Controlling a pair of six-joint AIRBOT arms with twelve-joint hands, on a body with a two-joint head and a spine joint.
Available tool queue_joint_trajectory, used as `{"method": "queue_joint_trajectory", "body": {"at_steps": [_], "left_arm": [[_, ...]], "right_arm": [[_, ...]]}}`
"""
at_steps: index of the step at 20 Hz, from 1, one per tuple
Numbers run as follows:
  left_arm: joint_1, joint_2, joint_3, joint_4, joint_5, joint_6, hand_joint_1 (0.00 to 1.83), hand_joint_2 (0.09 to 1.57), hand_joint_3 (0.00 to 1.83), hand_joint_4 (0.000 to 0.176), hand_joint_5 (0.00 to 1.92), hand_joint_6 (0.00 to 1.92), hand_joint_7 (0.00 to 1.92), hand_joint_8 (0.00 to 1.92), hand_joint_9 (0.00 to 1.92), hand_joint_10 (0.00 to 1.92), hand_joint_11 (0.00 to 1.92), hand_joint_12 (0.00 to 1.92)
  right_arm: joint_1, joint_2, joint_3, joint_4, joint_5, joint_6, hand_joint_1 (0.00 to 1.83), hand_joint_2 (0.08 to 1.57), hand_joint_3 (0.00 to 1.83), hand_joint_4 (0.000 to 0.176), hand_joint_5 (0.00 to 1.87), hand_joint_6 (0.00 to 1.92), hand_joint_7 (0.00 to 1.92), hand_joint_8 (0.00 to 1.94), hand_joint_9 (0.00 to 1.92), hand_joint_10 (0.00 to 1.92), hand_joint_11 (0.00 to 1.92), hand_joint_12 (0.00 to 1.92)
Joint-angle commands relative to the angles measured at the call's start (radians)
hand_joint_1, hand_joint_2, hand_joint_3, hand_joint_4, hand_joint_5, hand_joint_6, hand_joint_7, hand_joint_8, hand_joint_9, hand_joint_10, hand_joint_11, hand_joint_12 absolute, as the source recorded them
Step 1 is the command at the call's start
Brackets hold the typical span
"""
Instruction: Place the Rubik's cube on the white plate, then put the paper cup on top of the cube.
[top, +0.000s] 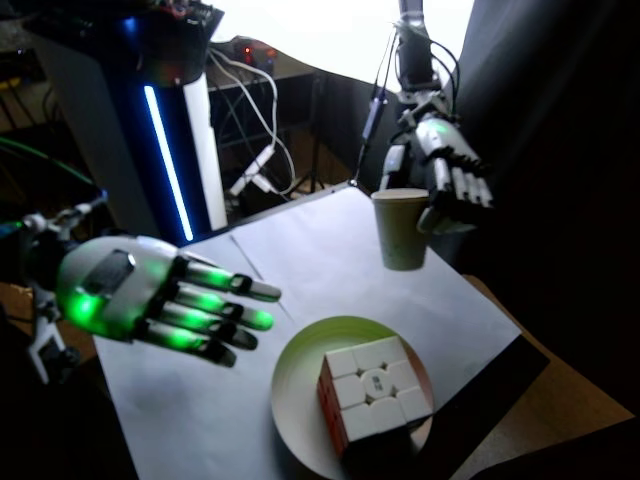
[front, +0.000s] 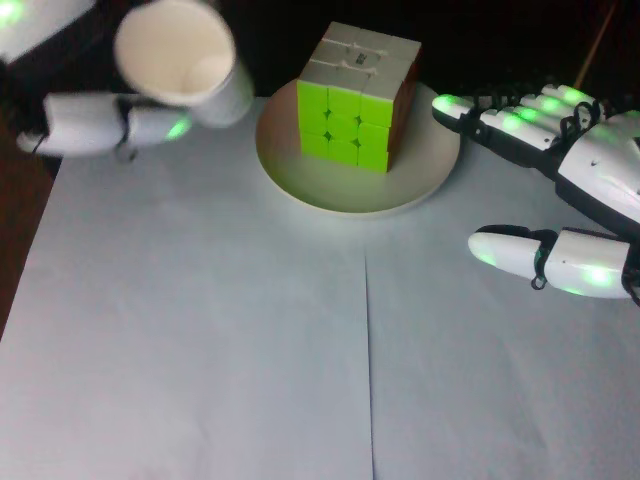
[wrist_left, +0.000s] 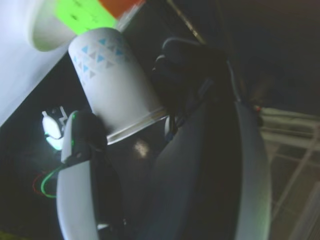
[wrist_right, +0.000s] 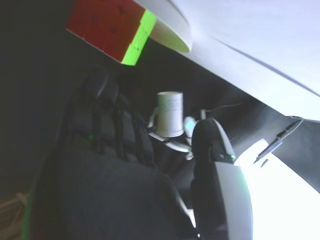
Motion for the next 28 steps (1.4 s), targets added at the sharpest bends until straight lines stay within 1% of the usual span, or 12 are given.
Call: {"method": "queue_joint_trajectory", "body": {"at_steps": [1,4,7,9,12,15,17,18,20,22,26,28], "left_arm": [[-0.03,-0.015,0.018,0.001,-0.058,-0.021,0.83,1.18,0.0,0.164,0.23,1.27,0.15,1.56,0.12,1.85,0.15,1.92],[-0.133,-0.084,0.1,0.071,0.015,-0.105,0.87,1.15,0.0,0.098,0.24,1.3,0.19,1.65,0.18,1.87,0.27,1.92],[-0.209,-0.13,0.143,0.097,0.07,-0.112,0.94,1.15,0.0,0.036,0.24,1.27,0.23,1.42,0.2,1.67,0.19,1.92],[-0.253,-0.164,0.172,0.117,0.111,-0.114,0.98,1.15,0.0,0.0,0.29,1.3,0.31,1.4,0.31,1.66,0.31,1.92],[-0.292,-0.22,0.224,0.144,0.144,-0.158,0.96,1.16,0.0,0.03,0.27,1.35,0.26,1.37,0.21,1.6,0.12,1.92],[-0.301,-0.283,0.28,0.144,0.174,-0.188,0.9,1.15,0.0,0.003,0.24,1.29,0.31,1.2,0.28,1.4,0.15,1.88],[-0.301,-0.326,0.318,0.145,0.207,-0.208,0.94,1.14,0.0,0.0,0.29,1.35,0.32,1.3,0.32,1.49,0.25,1.9],[-0.301,-0.337,0.327,0.147,0.221,-0.208,0.91,1.13,0.0,0.02,0.27,1.43,0.3,1.29,0.3,1.46,0.22,1.9],[-0.301,-0.359,0.344,0.156,0.253,-0.209,0.93,1.13,0.0,0.0,0.27,1.4,0.31,1.23,0.29,1.42,0.22,1.9],[-0.312,-0.383,0.371,0.222,0.296,-0.252,0.94,1.15,0.0,0.0,0.25,1.25,0.36,0.87,0.29,1.2,0.14,1.84],[-0.33,-0.418,0.396,0.322,0.356,-0.298,0.91,1.13,0.0,0.0,0.24,1.2,0.31,0.99,0.26,1.31,0.15,1.86],[-0.336,-0.423,0.396,0.338,0.367,-0.298,0.86,1.14,0.0,0.017,0.22,1.03,0.32,0.6,0.21,1.0,0.06,1.77]], "right_arm": [[0.005,-0.003,0.002,0.002,0.126,0.003,0.57,1.26,0.0,0.035,0.07,0.01,0.19,0.0,0.05,0.63,0.0,1.2],[0.002,-0.004,0.003,0.002,0.126,0.003,0.54,1.24,0.0,0.042,0.07,0.01,0.18,0.0,0.02,0.66,0.0,1.21],[0.0,-0.005,0.003,0.002,0.126,0.003,0.56,1.24,0.0,0.06,0.07,0.01,0.18,0.0,0.02,0.67,0.0,1.23],[-0.001,-0.007,0.003,0.002,0.126,0.003,0.56,1.23,0.0,0.039,0.08,0.01,0.19,0.01,0.0,0.74,0.0,1.31],[-0.003,-0.009,0.003,0.002,0.126,0.003,0.56,1.23,0.0,0.065,0.06,0.0,0.19,0.0,0.0,0.68,0.0,1.2],[-0.004,-0.011,0.004,0.002,0.126,0.003,0.51,1.22,0.0,0.059,0.05,0.0,0.14,0.0,0.0,0.61,0.0,1.25],[-0.006,-0.012,0.004,0.002,0.126,0.003,0.51,1.23,0.0,0.047,0.04,0.0,0.12,0.0,0.0,0.58,0.0,1.25],[-0.007,-0.012,0.004,0.002,0.126,0.003,0.49,1.23,0.0,0.039,0.05,0.0,0.12,0.0,0.0,0.56,0.0,1.22],[-0.007,-0.013,0.004,0.002,0.126,0.003,0.5,1.23,0.0,0.03,0.05,0.0,0.11,0.0,0.0,0.56,0.0,1.21],[-0.008,-0.013,0.004,0.002,0.126,0.003,0.55,1.24,0.0,0.051,0.01,0.0,0.11,0.0,0.0,0.62,0.0,1.12],[-0.008,-0.016,0.005,0.002,0.126,0.003,0.52,1.24,0.0,0.057,0.03,0.01,0.13,0.0,0.0,0.56,0.0,1.12],[-0.008,-0.018,0.007,0.002,0.126,0.003,0.54,1.24,0.0,0.057,0.02,0.0,0.12,0.0,0.0,0.58,0.0,1.06]]}}
